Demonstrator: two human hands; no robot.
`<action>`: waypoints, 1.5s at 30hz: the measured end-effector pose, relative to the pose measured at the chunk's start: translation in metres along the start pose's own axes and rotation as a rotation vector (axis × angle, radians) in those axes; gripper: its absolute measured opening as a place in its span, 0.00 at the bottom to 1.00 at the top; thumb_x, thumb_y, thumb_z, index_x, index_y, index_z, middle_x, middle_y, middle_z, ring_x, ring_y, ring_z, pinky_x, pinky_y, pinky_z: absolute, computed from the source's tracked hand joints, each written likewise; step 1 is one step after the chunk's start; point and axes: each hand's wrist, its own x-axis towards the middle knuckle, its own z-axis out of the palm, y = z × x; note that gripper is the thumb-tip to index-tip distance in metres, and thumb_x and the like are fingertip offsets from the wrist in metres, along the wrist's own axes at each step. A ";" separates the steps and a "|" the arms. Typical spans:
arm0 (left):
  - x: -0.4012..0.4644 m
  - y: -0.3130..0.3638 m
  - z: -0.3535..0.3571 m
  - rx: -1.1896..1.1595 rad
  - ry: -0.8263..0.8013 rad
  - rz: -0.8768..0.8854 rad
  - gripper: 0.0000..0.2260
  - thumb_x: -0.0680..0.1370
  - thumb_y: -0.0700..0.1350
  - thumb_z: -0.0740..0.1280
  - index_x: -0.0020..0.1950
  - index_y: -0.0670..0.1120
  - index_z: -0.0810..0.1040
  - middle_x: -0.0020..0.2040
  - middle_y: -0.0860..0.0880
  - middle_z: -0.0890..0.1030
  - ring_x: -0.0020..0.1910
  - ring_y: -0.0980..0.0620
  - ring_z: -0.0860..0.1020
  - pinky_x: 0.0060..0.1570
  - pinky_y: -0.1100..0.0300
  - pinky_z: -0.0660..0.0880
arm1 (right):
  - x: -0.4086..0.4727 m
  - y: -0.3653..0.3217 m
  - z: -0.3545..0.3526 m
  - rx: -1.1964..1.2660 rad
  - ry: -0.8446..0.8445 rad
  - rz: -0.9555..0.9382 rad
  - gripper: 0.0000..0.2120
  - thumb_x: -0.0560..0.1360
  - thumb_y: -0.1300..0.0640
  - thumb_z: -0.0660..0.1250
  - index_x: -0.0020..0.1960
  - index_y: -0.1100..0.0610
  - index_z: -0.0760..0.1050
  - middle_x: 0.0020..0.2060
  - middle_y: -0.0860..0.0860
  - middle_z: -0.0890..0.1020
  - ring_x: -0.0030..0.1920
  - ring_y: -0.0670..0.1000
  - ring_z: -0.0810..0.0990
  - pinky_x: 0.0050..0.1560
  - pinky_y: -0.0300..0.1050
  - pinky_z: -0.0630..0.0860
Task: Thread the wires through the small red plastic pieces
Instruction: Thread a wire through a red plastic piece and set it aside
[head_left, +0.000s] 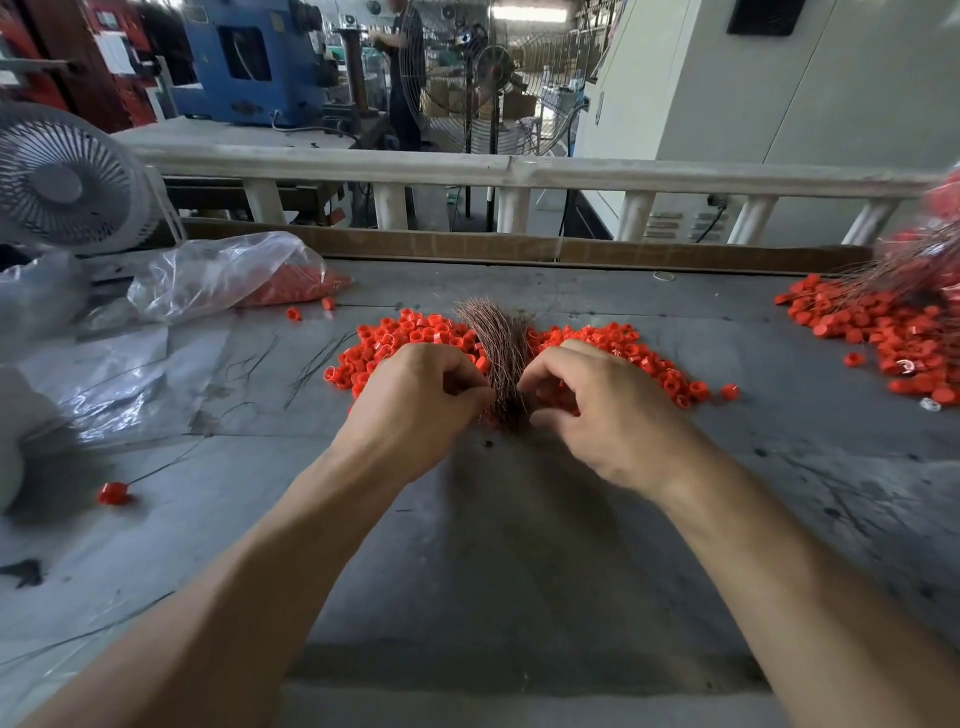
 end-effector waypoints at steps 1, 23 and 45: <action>0.000 0.000 0.000 0.000 -0.005 -0.001 0.03 0.76 0.47 0.75 0.42 0.53 0.85 0.37 0.57 0.82 0.37 0.62 0.78 0.35 0.68 0.69 | 0.000 -0.002 0.001 -0.020 -0.014 -0.015 0.12 0.74 0.56 0.76 0.54 0.46 0.78 0.47 0.41 0.78 0.49 0.44 0.77 0.52 0.50 0.77; -0.002 0.003 0.006 -0.083 -0.051 0.005 0.03 0.76 0.45 0.75 0.43 0.53 0.85 0.35 0.56 0.83 0.36 0.62 0.80 0.34 0.69 0.75 | -0.003 -0.022 -0.017 1.006 0.565 -0.039 0.03 0.82 0.60 0.65 0.51 0.54 0.76 0.37 0.54 0.84 0.39 0.58 0.86 0.29 0.44 0.79; 0.008 -0.016 -0.022 0.129 -0.042 -0.131 0.10 0.72 0.44 0.78 0.36 0.56 0.81 0.35 0.58 0.80 0.31 0.62 0.75 0.30 0.64 0.67 | 0.005 -0.004 -0.019 1.319 0.386 0.602 0.07 0.82 0.66 0.62 0.54 0.59 0.78 0.35 0.53 0.85 0.27 0.46 0.78 0.21 0.36 0.65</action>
